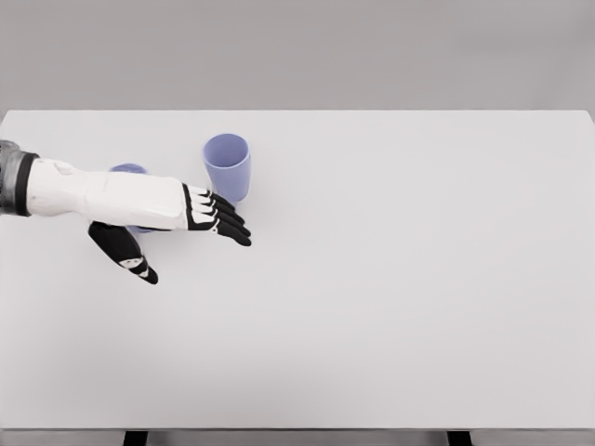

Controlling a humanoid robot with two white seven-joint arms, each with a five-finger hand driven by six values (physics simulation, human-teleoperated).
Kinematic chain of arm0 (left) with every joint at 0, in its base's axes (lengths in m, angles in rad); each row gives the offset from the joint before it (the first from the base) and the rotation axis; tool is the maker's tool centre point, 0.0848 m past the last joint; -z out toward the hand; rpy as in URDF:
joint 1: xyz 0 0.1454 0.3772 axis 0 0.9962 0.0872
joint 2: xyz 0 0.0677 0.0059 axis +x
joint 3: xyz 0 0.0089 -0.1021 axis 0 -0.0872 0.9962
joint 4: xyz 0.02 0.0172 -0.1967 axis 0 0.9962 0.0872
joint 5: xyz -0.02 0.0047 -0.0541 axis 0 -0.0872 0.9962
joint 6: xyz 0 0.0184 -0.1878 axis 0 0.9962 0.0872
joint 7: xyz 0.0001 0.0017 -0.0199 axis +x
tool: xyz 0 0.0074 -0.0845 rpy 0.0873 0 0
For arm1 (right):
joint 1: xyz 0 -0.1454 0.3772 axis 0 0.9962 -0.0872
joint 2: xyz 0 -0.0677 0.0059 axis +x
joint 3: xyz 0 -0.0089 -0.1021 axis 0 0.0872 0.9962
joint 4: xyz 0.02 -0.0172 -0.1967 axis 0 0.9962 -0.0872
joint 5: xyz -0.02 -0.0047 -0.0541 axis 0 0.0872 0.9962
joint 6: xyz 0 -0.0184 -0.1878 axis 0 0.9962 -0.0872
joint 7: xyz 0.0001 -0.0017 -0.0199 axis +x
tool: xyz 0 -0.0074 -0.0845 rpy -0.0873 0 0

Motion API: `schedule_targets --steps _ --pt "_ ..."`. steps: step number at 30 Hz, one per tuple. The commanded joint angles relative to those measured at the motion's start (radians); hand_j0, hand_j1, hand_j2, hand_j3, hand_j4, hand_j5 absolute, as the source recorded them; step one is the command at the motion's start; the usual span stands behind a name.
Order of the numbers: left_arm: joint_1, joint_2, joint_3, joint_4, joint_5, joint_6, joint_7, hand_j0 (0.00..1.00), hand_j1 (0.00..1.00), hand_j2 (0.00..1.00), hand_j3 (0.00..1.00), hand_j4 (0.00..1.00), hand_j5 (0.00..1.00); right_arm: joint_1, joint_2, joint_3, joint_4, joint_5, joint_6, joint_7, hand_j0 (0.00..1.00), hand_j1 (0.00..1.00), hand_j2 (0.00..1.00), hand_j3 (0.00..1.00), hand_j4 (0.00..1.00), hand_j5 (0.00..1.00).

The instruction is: Place the right cup on the left cup with left arm

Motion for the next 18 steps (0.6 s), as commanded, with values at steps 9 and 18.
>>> schedule_targets --steps 9,18 --pt "-0.212 -0.141 -0.005 0.125 0.125 0.003 0.000 1.00 1.00 1.00 1.00 1.00 1.00 0.002 0.000 0.000 0.000 0.000 0.000 0.000 1.00 1.00 1.00 1.00 1.00 1.00" --pt "-0.183 -0.296 -0.024 0.421 0.079 0.003 0.000 1.00 1.00 1.00 1.00 1.00 1.00 0.002 0.000 0.000 0.000 0.000 0.000 0.000 1.00 1.00 1.00 1.00 1.00 1.00"
